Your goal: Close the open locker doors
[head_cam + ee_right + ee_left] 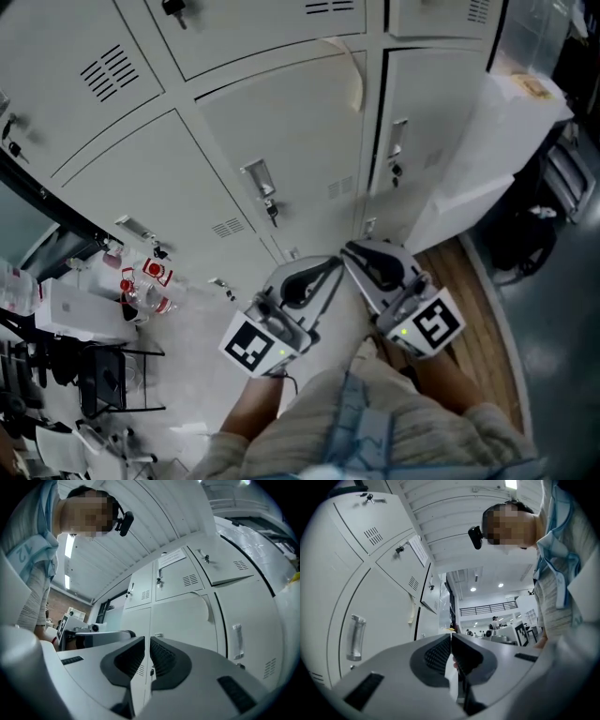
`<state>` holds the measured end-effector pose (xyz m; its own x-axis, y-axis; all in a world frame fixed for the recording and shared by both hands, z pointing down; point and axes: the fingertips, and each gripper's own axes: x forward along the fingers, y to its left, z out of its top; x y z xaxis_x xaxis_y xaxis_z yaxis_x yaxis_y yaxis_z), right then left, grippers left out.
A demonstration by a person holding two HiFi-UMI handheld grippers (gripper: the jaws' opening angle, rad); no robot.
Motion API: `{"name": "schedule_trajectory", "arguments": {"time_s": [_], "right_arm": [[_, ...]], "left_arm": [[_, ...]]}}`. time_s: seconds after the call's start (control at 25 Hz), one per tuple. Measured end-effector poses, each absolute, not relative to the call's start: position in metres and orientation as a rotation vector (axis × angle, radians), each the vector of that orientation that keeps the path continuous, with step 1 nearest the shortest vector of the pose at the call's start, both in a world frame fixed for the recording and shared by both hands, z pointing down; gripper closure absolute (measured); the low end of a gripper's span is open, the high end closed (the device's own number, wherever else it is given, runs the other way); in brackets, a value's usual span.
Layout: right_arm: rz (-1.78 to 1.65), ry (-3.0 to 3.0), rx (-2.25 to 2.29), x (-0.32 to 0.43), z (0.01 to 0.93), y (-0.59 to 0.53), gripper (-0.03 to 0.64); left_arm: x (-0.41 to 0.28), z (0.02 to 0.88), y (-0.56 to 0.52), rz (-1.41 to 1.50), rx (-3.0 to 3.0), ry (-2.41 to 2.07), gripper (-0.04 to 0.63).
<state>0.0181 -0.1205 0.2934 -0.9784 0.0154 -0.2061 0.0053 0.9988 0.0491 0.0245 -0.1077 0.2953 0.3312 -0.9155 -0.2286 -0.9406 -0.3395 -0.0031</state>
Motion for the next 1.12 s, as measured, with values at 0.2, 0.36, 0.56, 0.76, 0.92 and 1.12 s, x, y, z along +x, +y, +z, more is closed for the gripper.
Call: {"name": "schedule_trajectory", "arguments": {"time_s": [0.2,0.36,0.56,0.76,0.92,1.12], "right_arm": [[0.092,2.951,0.041,0.021,0.301,-0.069,0.58],[0.084,2.959,0.053,0.026,0.309,-0.034,0.589],[0.077,2.958,0.054,0.03,0.315,-0.005,0.604],[0.089,2.959,0.051,0.038,0.319,0.018,0.612],[0.095,2.957,0.072,0.04,0.321,0.029,0.614],[0.118,2.946,0.107,0.039,0.325,0.036,0.614]], "left_arm": [[0.027,0.302,-0.057,0.306,-2.434,1.753,0.592],[0.033,0.311,-0.023,0.305,-2.433,1.774,0.592],[0.036,0.316,0.005,0.306,-2.437,1.793,0.592],[0.044,0.319,0.028,0.286,-2.433,1.781,0.592],[0.046,0.321,0.038,0.279,-2.415,1.787,0.592],[0.045,0.324,0.045,0.279,-2.392,1.788,0.592]]}}
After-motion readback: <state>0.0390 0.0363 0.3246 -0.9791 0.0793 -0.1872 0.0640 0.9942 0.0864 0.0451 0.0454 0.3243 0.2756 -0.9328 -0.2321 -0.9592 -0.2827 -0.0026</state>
